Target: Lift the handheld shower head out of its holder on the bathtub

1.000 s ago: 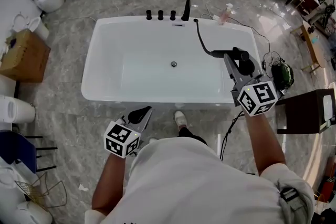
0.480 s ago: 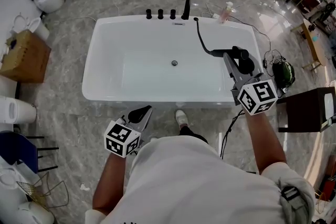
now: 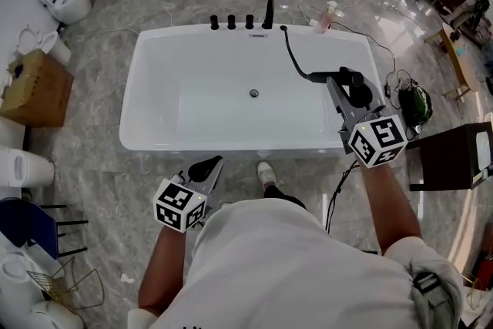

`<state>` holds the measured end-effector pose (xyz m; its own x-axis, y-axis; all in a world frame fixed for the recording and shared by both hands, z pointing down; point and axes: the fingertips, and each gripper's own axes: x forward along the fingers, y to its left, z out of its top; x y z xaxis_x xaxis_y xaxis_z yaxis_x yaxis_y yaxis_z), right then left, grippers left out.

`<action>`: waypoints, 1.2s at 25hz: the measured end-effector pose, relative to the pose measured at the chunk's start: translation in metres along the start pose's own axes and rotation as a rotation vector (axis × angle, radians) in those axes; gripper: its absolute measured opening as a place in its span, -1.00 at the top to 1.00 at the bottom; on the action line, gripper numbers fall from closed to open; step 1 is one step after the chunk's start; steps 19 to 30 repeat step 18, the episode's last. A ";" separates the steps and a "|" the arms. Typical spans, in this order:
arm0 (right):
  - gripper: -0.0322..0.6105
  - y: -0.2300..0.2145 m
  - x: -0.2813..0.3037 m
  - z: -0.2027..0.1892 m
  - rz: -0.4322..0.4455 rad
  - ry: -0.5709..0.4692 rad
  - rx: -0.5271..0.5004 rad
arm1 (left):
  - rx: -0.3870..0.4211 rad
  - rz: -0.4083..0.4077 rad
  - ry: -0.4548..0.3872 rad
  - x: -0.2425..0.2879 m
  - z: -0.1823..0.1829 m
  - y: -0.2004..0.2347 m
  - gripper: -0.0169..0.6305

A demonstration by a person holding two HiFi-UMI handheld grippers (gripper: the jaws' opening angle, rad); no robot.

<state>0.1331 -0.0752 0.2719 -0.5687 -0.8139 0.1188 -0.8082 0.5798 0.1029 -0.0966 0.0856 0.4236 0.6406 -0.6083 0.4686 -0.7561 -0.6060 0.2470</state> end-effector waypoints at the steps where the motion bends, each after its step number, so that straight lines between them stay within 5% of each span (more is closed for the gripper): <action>1: 0.45 -0.001 0.000 0.000 -0.001 0.000 0.000 | -0.001 0.000 0.001 0.000 0.000 0.000 0.93; 30: 0.45 -0.017 0.004 -0.002 0.018 0.000 0.000 | -0.014 0.003 0.001 0.021 0.005 0.001 0.93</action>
